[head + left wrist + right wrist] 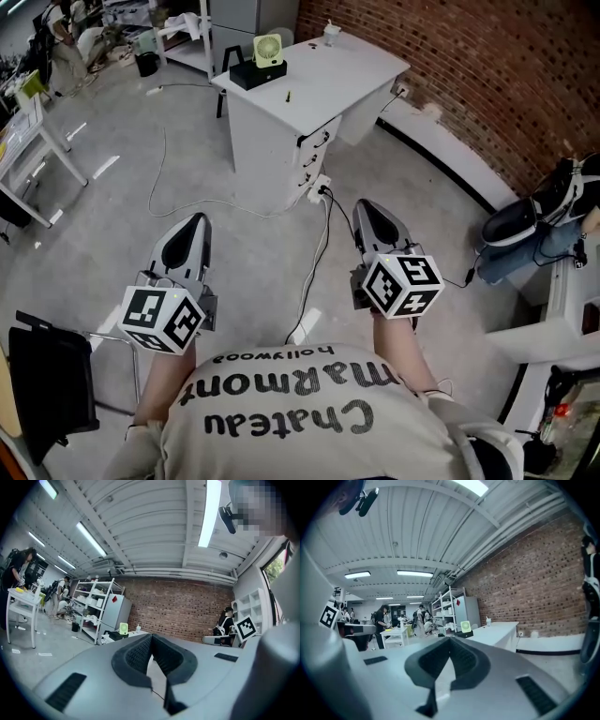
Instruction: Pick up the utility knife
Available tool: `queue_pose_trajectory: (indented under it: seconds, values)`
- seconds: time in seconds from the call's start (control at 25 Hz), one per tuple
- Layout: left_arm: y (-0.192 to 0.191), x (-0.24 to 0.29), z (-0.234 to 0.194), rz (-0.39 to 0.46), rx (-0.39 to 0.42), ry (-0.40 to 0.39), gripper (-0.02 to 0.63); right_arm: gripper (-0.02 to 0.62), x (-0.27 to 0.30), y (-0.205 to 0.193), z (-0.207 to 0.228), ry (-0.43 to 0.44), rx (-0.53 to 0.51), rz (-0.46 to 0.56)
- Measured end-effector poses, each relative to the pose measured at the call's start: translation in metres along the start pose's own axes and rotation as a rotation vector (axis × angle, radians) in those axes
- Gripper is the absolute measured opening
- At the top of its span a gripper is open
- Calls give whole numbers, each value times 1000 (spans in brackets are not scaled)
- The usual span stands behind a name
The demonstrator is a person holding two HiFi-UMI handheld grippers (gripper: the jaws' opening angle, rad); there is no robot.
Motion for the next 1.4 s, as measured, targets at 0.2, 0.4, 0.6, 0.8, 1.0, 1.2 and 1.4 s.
queue_pose_trajectory:
  seconds: [0.2,0.4,0.6,0.8,1.0,1.2,1.4]
  values:
    - [7,0,-2,16,-7,8,0,3,2,6,0,15,12,17]
    - [14,-1,-4,23,-3,17,0,3,7,10,-2,27,29,17]
    - [18,1,-2,27,16,14,0,3,8,12,-1,28,40,19]
    - [21,-2,-3,35,50,22,0,3,8,13,-3,30,48,25]
    - [13,-5,-9,35,-29,-10,0,3,2,5,-7,20,54,24]
    - [-9,-21,-16,7,-51,-32,0,3,-7,-28,-14,1,71,-1]
    - [-25,-30,-25,-37,-45,-35,0,3,-6,-62,-21,-10,107,-56]
Point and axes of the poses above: the fingertips, and each gripper's own axes: x forward along the fingers, z to its right, y out of its top, the point moved 3 cm from there along -x, backward along the fingers, and after that the axes turned 12 degrees about x, right-handed, at the moved point
